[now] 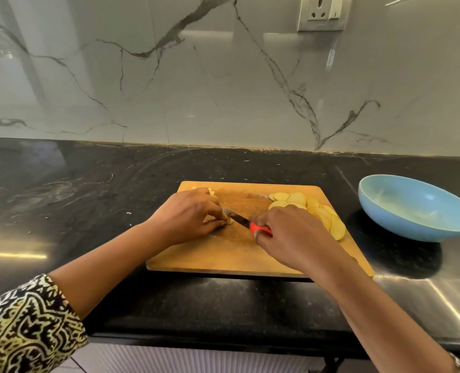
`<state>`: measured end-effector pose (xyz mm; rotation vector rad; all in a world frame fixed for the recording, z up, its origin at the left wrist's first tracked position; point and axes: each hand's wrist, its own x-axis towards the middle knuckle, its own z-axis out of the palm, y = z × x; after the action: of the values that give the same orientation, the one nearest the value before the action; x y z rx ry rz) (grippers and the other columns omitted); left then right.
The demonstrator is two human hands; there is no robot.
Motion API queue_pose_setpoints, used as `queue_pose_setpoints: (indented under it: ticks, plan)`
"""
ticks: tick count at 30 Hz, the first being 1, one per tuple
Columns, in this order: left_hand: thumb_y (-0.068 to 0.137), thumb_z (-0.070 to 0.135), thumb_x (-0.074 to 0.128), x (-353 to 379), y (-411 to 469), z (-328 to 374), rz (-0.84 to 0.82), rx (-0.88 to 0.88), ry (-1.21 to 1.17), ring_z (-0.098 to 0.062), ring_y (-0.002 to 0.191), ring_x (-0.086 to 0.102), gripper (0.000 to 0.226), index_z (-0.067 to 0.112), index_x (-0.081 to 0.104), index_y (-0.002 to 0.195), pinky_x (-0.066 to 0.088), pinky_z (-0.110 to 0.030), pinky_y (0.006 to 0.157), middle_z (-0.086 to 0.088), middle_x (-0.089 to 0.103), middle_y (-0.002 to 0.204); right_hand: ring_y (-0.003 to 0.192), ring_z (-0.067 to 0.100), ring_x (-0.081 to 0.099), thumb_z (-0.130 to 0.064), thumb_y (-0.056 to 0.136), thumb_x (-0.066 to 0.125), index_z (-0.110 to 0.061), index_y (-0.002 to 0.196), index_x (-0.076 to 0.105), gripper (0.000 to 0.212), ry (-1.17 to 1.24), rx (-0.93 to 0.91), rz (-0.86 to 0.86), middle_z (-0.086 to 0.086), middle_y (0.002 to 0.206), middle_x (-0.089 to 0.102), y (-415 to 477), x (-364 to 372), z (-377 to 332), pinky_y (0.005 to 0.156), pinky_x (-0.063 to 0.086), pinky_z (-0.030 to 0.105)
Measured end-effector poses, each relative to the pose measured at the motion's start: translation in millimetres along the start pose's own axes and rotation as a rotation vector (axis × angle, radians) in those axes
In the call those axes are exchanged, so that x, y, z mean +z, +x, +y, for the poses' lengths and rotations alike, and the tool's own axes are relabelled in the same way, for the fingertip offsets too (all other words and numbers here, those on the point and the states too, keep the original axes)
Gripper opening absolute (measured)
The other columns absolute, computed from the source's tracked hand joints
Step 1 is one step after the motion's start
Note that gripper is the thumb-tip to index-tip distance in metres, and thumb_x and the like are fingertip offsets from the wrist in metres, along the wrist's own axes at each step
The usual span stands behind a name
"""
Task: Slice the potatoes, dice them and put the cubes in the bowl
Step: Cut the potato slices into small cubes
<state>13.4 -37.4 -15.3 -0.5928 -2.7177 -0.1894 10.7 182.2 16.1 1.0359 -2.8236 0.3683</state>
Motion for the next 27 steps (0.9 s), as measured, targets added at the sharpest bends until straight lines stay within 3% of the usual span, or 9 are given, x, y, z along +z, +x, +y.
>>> queue_pose_setpoints:
  ticks: [3,7,16,20,23,27]
  plan:
    - [0.090,0.054,0.040,-1,-5,-3,-0.033,0.030,0.031,-0.011,0.094,0.054,0.043,0.029,0.073,0.103,0.048,-0.030,0.067,0.013,0.070,0.103,0.063,0.006,0.046,-0.030,0.097,0.049,-0.024,0.123,0.062,0.029,-0.020,-0.014,-0.040,-0.009,0.082,0.054,8,-1,-3,0.049,0.031,0.016]
    - [0.092,0.060,0.018,-2,-9,-2,-0.079,0.055,0.086,-0.010,0.106,0.048,0.061,0.035,0.071,0.107,0.034,-0.030,0.077,0.019,0.065,0.112,0.061,0.004,0.044,-0.031,0.098,0.048,-0.025,0.121,0.061,0.027,-0.046,-0.018,-0.080,-0.013,0.072,0.048,-1,-4,0,0.048,0.026,0.016]
    - [0.091,0.057,0.019,-3,-18,2,-0.121,0.021,0.075,-0.010,0.114,0.046,0.058,0.035,0.064,0.118,0.030,-0.030,0.082,0.016,0.060,0.124,0.084,0.010,0.059,-0.034,0.097,0.044,-0.029,0.125,0.062,0.033,-0.171,-0.043,-0.092,-0.006,0.098,0.067,-36,-36,6,0.064,0.046,0.023]
    - [0.089,0.061,0.017,-4,-19,2,-0.142,-0.015,0.074,-0.006,0.116,0.043,0.060,0.037,0.063,0.119,0.032,-0.030,0.087,0.021,0.059,0.125,0.067,0.005,0.052,-0.038,0.099,0.043,-0.036,0.133,0.053,0.036,-0.124,-0.007,0.045,-0.008,0.092,0.064,-40,-38,2,0.049,0.034,0.015]
    - [0.088,0.063,0.016,-4,-18,2,-0.144,-0.032,0.075,-0.005,0.117,0.043,0.062,0.038,0.064,0.117,0.033,-0.031,0.089,0.024,0.060,0.122,0.063,0.006,0.051,-0.036,0.100,0.042,-0.034,0.139,0.048,0.040,-0.096,0.026,0.108,-0.007,0.091,0.066,-34,-25,1,0.050,0.037,0.019]
    - [0.088,0.063,0.015,-4,-19,1,-0.131,-0.019,0.082,-0.006,0.118,0.043,0.061,0.039,0.064,0.117,0.033,-0.031,0.088,0.024,0.060,0.123,0.059,0.001,0.044,-0.033,0.100,0.042,-0.032,0.140,0.045,0.040,-0.018,0.011,0.090,-0.013,0.087,0.056,-35,-8,-4,0.049,0.027,0.015]
